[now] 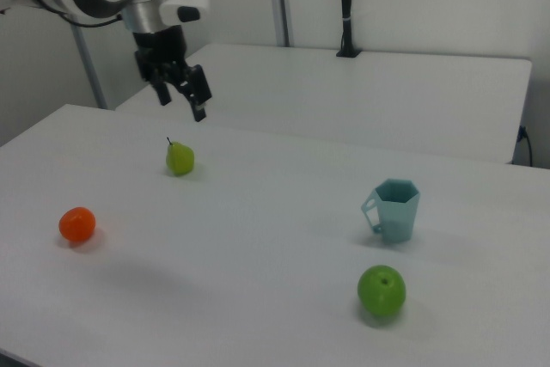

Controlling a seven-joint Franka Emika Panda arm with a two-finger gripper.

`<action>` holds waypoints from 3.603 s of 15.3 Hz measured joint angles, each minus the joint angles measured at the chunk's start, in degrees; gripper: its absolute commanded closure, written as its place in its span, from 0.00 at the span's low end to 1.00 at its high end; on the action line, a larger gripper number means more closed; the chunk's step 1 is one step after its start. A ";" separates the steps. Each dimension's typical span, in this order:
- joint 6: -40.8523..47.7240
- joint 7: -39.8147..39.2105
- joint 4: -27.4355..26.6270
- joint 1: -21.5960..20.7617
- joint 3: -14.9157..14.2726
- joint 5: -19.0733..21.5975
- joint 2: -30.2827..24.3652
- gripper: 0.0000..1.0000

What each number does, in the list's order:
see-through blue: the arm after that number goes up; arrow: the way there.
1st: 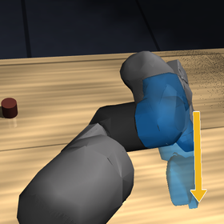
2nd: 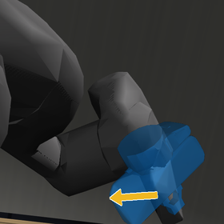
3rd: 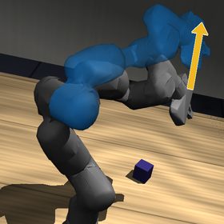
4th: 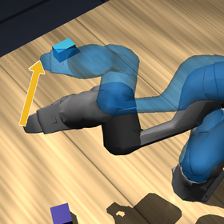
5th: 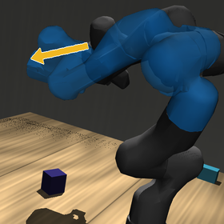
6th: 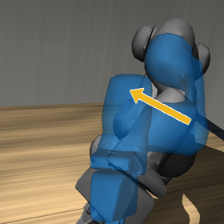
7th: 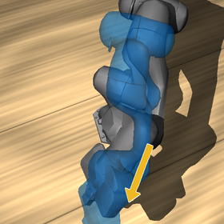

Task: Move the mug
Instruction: 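Move the gripper from rest toward the light-blue hexagonal mug, then lower the open gripper onto the rim of the light-blue mug, then close the gripper on the mug rim and grip it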

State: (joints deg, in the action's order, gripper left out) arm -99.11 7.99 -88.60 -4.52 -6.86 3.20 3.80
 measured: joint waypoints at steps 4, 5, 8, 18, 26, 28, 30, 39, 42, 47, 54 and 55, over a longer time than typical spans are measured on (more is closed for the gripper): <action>-0.71 2.73 5.22 5.61 -1.16 -0.03 5.05 0.00; -1.65 3.15 6.15 7.44 -1.24 -0.03 6.22 0.00; -5.52 5.06 7.21 11.39 -1.35 -0.28 8.80 0.01; -17.26 12.82 7.20 14.94 -1.34 -3.95 21.31 0.11; -27.93 16.31 7.25 17.72 -1.33 -3.74 27.53 0.14; -29.10 16.47 7.26 18.17 -1.33 -3.54 28.12 0.15; -31.15 16.76 7.26 18.26 -1.32 -3.38 28.98 0.15; -39.70 18.48 7.32 18.23 -0.93 -3.37 33.27 0.17; -42.06 18.77 7.34 18.12 -0.76 -3.37 34.70 0.22; -44.17 18.84 7.40 17.57 -0.67 -3.37 35.79 0.50; -44.22 18.83 7.42 17.31 -0.66 -3.39 36.04 0.75; -44.22 18.83 7.42 17.31 -0.66 -3.39 36.04 0.82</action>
State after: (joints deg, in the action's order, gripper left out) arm -143.33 26.82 -81.18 12.79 -7.52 -0.18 39.84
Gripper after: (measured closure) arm 0.652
